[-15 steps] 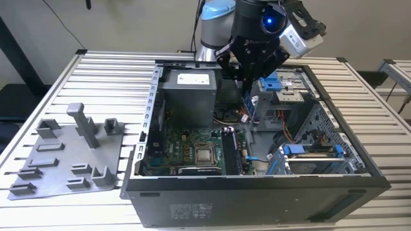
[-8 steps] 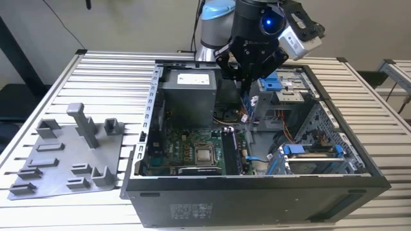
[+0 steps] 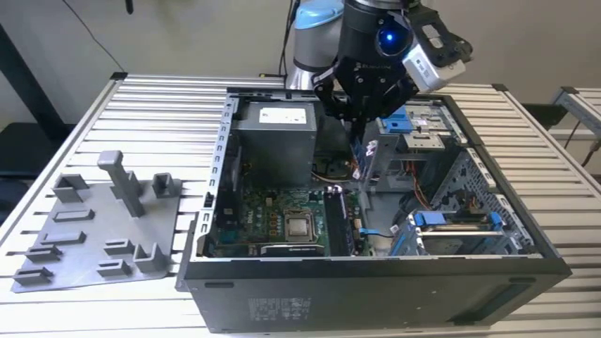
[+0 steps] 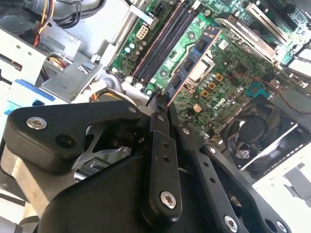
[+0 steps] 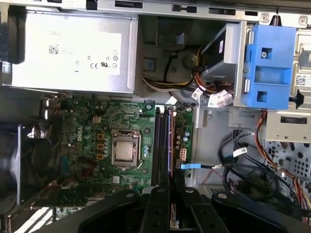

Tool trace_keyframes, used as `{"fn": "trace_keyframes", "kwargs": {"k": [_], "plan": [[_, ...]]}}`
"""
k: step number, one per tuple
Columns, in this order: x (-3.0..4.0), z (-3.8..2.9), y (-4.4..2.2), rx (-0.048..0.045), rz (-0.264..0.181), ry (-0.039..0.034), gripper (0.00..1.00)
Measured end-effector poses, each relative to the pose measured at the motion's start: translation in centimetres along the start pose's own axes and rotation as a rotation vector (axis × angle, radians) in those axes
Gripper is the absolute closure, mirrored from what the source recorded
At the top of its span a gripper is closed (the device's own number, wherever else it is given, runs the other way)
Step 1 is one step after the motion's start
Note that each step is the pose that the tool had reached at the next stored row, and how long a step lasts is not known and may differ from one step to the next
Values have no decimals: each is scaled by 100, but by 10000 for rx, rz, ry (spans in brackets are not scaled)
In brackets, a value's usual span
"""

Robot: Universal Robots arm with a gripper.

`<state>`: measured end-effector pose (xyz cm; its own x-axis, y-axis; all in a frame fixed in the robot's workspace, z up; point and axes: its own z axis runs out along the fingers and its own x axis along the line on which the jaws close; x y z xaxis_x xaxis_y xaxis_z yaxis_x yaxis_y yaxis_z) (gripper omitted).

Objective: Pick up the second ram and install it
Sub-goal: 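Insert the second ram into the second slot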

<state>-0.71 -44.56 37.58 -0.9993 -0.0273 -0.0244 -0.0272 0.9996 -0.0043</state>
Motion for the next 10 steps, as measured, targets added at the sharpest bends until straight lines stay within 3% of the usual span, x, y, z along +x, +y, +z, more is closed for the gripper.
{"fn": "trace_keyframes", "kwargs": {"k": [10], "plan": [[2,68,0,13,433,3,86]]}}
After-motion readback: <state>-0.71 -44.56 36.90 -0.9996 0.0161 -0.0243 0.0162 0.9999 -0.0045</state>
